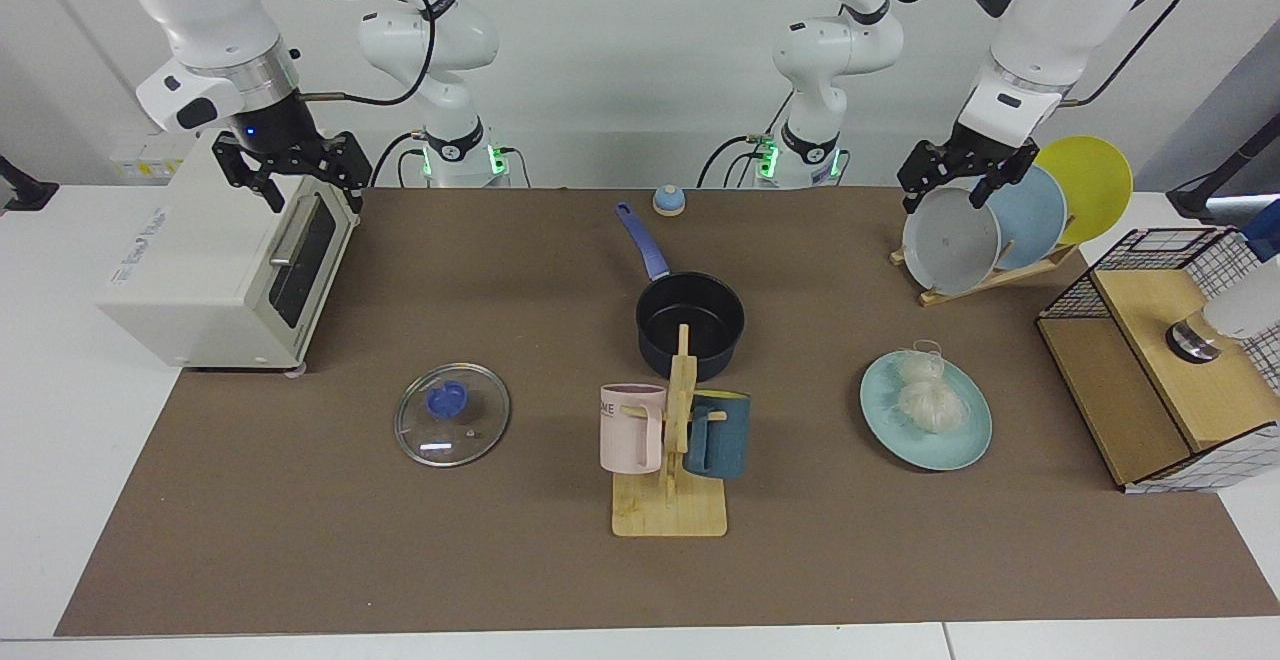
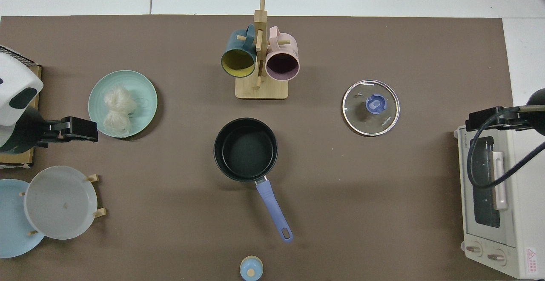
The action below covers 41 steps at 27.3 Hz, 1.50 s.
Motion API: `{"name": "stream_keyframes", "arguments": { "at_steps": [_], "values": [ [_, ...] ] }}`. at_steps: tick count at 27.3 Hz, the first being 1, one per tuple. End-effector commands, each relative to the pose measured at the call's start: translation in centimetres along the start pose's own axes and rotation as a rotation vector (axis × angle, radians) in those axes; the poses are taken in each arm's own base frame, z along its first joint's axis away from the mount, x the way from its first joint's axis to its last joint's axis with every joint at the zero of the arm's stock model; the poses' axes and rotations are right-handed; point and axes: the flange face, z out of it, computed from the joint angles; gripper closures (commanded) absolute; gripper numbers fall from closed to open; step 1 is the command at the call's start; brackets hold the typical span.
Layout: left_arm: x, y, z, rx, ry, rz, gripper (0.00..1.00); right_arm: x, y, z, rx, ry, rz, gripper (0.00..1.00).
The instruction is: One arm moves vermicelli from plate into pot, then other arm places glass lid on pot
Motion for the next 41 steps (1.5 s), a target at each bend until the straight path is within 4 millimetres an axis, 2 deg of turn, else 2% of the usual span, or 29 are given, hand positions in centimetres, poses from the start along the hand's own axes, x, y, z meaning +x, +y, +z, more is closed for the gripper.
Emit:
{"name": "stream_keyframes", "arguments": {
  "at_steps": [1,10,20,23,26,33,36,41],
  "values": [
    [-0.5,0.0,-0.5,-0.007,-0.006,0.004,0.0,-0.9,0.5,-0.3,0.028,-0.01,-0.022,0.0],
    [-0.5,0.0,-0.5,-0.007,-0.006,0.004,0.0,-1.2,0.0,-0.2,0.027,-0.014,-0.026,0.0],
    [-0.5,0.0,-0.5,-0.007,-0.006,0.003,0.0,-0.5,-1.0,1.8,0.028,-0.039,-0.045,0.0],
    [-0.5,0.0,-0.5,-0.007,-0.006,0.004,0.0,0.4,-1.4,2.8,0.028,-0.028,-0.054,0.0],
    [-0.5,0.0,-0.5,-0.007,-0.006,0.004,0.0,1.4,-2.8,3.6,0.052,-0.027,-0.063,0.0],
    [-0.5,0.0,-0.5,-0.007,-0.006,0.004,0.0,3.5,-3.7,5.0,0.046,-0.001,-0.074,0.0],
    [-0.5,0.0,-0.5,-0.007,-0.006,0.003,0.0,5.3,-5.1,6.0,0.052,-0.009,-0.09,0.0],
    [-0.5,0.0,-0.5,-0.007,-0.006,0.004,0.0,8.5,-5.7,8.1,0.044,-0.02,-0.094,0.0]
  ]
}}
